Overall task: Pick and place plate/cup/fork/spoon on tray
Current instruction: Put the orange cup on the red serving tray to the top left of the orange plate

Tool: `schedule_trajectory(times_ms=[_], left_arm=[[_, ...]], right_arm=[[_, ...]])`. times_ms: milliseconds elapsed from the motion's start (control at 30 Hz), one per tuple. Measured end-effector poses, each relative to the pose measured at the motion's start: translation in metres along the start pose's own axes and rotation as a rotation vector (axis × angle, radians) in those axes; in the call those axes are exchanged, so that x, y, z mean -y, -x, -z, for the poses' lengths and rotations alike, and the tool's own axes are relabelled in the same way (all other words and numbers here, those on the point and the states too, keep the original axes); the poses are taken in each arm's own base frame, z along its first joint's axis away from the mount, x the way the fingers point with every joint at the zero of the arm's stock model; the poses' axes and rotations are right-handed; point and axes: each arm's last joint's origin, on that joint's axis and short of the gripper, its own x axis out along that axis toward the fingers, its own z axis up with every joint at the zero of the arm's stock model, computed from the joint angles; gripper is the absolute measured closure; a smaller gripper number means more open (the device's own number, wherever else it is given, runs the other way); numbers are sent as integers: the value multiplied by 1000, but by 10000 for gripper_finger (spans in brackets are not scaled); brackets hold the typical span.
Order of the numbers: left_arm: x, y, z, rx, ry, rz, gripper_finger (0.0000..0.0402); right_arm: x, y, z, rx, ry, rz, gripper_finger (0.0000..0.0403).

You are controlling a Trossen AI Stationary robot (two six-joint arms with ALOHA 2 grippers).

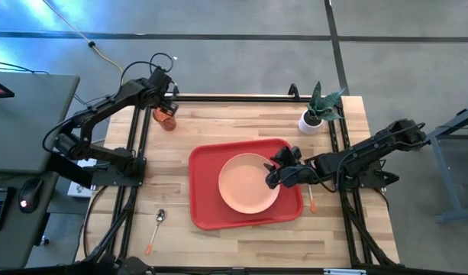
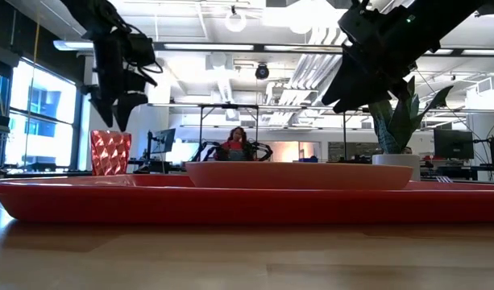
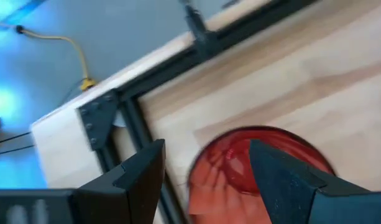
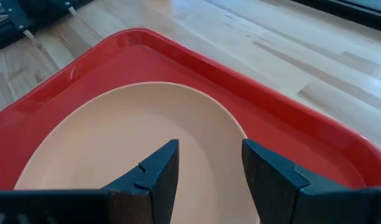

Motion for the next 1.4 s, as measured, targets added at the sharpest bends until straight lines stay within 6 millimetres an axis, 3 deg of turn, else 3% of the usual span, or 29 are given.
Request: schedule_trajectory(times_ms=[333,733,933,1233,1400], left_arm=[[0,-14,3,-111,-77,80,179],[9,-68,-6,-218,-90,88,187],[13,-78,-4,-272,-113,109,241],[13,-72,-5,-236,-137,124,353],[18,-70,-6,-229,-128,250,395]], right_arm=[[-1,0,1,-29,1,-24,236],[-1,0,1,-48,-7,-41,236],[-1,0,1,-49,-6,-41,236],[-1,0,1,-38,2,-30,236],[-1,0,1,-37,0,-28,236]])
